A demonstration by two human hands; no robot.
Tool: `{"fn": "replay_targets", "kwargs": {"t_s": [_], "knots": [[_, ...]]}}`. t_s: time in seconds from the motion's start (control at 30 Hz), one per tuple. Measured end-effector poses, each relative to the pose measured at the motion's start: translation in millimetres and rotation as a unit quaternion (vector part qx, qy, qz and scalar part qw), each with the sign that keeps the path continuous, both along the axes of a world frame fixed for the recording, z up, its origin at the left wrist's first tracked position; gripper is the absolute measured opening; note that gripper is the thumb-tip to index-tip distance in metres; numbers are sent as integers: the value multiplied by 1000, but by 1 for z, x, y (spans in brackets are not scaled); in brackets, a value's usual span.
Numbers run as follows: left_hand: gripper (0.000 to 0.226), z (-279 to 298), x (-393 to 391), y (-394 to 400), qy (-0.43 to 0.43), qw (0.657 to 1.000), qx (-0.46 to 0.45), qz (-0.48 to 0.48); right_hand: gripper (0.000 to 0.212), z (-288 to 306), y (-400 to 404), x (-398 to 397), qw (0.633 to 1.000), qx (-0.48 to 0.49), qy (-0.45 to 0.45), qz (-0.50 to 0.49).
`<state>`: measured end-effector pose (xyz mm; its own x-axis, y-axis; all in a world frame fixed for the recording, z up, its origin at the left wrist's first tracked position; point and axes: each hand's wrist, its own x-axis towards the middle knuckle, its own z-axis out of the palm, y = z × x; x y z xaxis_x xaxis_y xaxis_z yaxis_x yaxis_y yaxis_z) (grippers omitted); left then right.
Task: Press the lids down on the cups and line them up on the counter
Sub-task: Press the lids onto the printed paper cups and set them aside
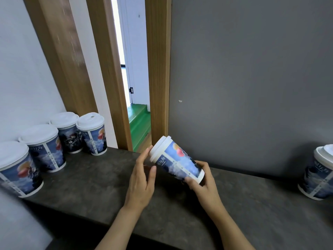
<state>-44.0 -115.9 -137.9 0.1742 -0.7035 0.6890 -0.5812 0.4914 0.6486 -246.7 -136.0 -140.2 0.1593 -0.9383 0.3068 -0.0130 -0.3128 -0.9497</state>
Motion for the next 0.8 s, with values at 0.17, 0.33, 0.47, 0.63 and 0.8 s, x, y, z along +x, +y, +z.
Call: {"fn": "replay_targets", "kwargs": {"t_s": [0.17, 0.33, 0.47, 0.63, 0.8], "knots": [[59, -2, 2, -3, -6, 1000, -28, 0, 45, 3, -3, -1, 996, 62, -16, 68], [52, -3, 4, -1, 47, 999, -5, -3, 39, 1, -5, -3, 989, 99, -4, 109], [43, -3, 5, -2, 21, 1000, -16, 8, 51, -2, -6, 0, 993, 100, -32, 63], [43, -3, 3, -2, -5, 1000, -19, 4, 59, -2, -4, -1, 996, 67, -36, 55], [43, -4, 6, -5, -31, 998, -57, 2, 68, -7, -5, -3, 999, 34, 8, 41]]}}
